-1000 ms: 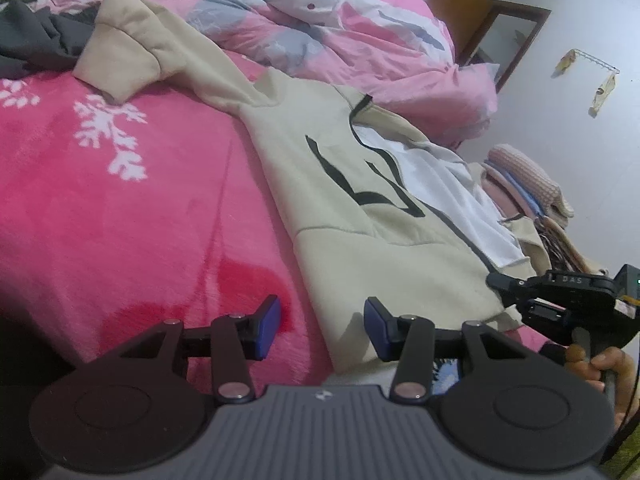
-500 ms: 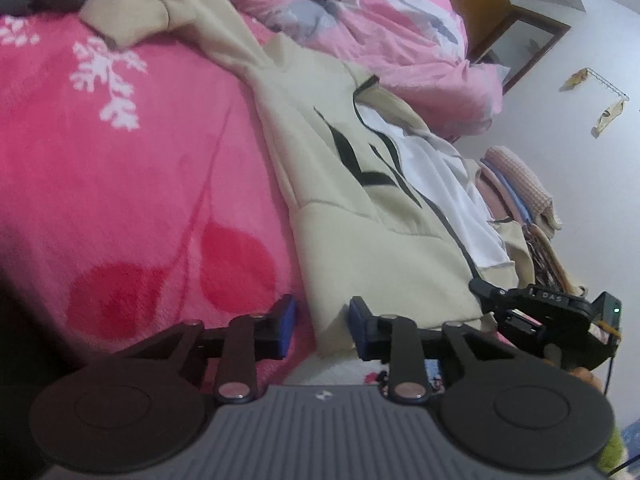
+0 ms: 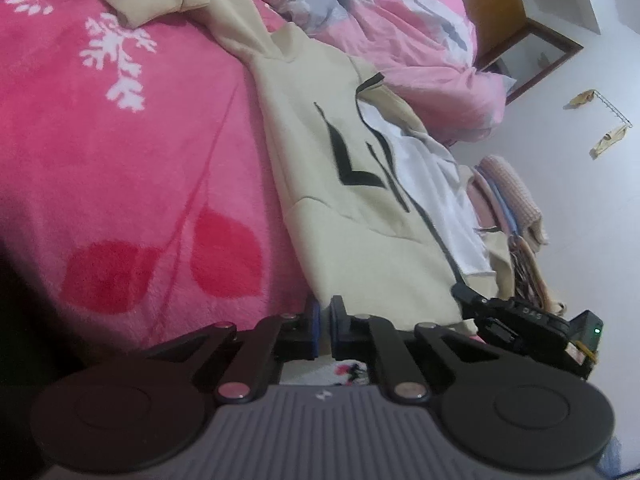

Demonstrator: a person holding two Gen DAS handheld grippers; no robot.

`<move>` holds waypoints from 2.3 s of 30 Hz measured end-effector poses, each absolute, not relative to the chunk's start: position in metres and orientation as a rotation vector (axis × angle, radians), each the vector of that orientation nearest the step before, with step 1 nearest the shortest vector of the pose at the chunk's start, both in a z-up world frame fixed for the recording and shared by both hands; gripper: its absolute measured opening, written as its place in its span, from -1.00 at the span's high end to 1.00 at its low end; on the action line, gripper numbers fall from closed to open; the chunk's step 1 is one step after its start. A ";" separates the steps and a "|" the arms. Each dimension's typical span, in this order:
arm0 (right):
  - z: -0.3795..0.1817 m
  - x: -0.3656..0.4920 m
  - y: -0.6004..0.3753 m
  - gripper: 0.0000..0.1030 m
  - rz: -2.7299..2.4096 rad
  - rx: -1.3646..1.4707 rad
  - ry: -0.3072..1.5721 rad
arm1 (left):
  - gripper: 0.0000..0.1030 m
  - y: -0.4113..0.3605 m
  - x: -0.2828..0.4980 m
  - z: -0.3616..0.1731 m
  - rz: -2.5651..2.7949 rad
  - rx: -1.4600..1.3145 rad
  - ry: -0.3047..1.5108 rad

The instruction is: Fold clothes

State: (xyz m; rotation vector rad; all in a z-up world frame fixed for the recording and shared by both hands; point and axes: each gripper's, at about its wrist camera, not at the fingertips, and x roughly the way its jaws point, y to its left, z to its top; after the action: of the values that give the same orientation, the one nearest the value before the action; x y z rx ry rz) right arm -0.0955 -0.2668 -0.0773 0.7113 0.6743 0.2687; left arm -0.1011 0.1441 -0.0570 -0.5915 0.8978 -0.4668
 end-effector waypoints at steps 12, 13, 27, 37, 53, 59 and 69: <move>-0.093 -0.098 -0.274 0.91 0.306 0.711 0.682 | 0.91 0.136 -0.092 -0.066 -0.453 -0.477 0.985; -0.093 -0.099 -0.274 0.91 0.311 0.706 0.680 | 0.91 0.134 -0.091 -0.067 -0.453 -0.465 0.987; -0.037 -0.112 -0.306 0.61 0.272 0.563 0.561 | 0.19 0.170 -0.093 -0.015 -0.391 -0.442 0.794; 0.022 0.039 -0.192 0.64 0.504 0.103 0.578 | 0.20 0.102 0.063 0.014 -0.421 -0.448 0.738; 0.000 0.201 -0.195 0.74 0.304 -0.035 0.760 | 0.31 0.081 0.204 -0.058 -0.297 -0.361 0.707; -0.032 0.314 -0.207 0.76 0.204 0.042 0.757 | 0.22 0.071 0.202 -0.063 -0.298 -0.302 0.673; -0.065 0.406 -0.251 0.92 0.184 0.439 0.689 | 0.22 0.070 0.198 -0.064 -0.298 -0.288 0.664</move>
State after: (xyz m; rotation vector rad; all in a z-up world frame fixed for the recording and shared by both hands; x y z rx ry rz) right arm 0.4064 -0.2512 -0.0648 0.4389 0.6892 0.1843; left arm 0.1980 0.0696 -0.0639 -0.2878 0.6635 -0.2984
